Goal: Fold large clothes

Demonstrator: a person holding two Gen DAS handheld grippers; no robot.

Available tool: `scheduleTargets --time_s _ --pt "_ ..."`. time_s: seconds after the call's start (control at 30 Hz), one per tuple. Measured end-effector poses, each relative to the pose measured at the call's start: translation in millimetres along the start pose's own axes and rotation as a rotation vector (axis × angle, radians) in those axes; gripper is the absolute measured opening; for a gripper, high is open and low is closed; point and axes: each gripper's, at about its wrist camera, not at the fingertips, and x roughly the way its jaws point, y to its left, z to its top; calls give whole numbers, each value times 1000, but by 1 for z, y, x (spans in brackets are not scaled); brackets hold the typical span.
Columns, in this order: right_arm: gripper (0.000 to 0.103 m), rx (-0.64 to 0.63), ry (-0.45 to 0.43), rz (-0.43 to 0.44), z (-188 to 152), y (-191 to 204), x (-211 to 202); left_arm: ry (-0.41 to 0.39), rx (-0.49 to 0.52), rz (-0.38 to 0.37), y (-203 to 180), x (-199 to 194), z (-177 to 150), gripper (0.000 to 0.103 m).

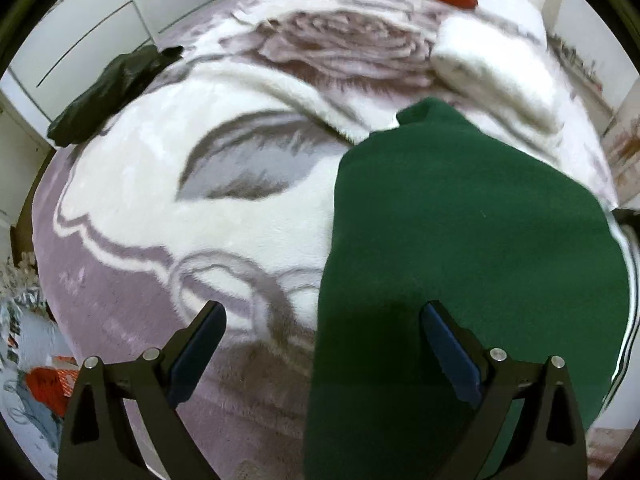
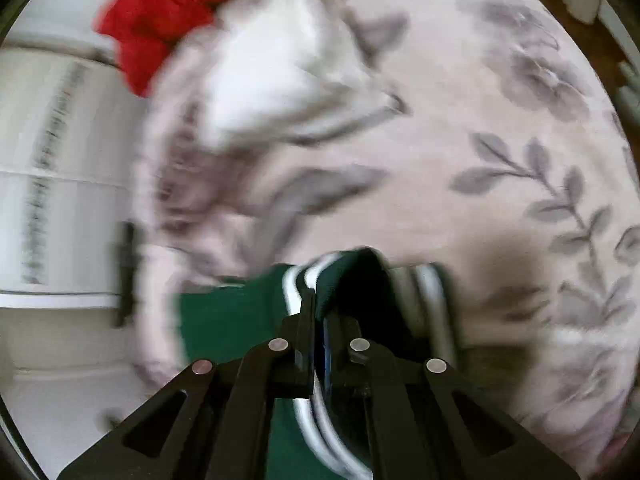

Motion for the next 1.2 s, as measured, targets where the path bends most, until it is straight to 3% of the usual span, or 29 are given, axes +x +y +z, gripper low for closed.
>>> scheduleTargets --time_s 0.1,0.17,0.23,0.27,0.3,0.37,0.47,0.57,0.67,0.7,0.8,0.87,0.97,1.07,1.13,1.2 --pt "3 -11 118 -35 5 -4 62 52 12 1 2 25 1 102" --pt "3 -59 160 -35 4 3 67 61 5 -16 6 29 1 102" --pt "12 -73 177 10 1 1 46 57 -11 -26 12 23 -1 102" --pt "25 -67 200 37 -4 -4 33 54 -14 -18 13 20 -2 102" --pt "46 -58 213 54 -8 -10 23 50 -18 -8 15 16 -4 102" --pt "63 -39 223 123 -30 -28 -8 43 -36 9 20 6 -12 102" --pt "65 -31 287 145 -71 -49 -24 52 -67 18 27 -3 -25 102" --pt "69 -4 371 188 -108 -63 -13 79 -93 15 31 -7 -41 102" --pt "67 14 436 169 -142 -75 20 90 -92 17 28 -5 -49 102" --pt "49 49 403 168 -151 -77 22 91 -81 23 25 -4 -50 102" --pt "26 46 343 130 -161 -67 6 83 -41 50 21 -1 -49 102" --pt "24 66 268 104 -163 -63 -23 75 -46 28 22 0 -49 102" --pt "8 89 195 9 -162 -79 -39 78 -70 -34 22 7 -49 102" --pt "5 141 299 -171 -166 -116 -2 88 -97 -56 22 12 -51 102" --pt "5 113 374 -149 -163 -113 4 92 -127 -71 34 9 -49 102" --pt "5 64 365 -166 -153 -94 -17 78 -151 -67 50 1 -47 102"
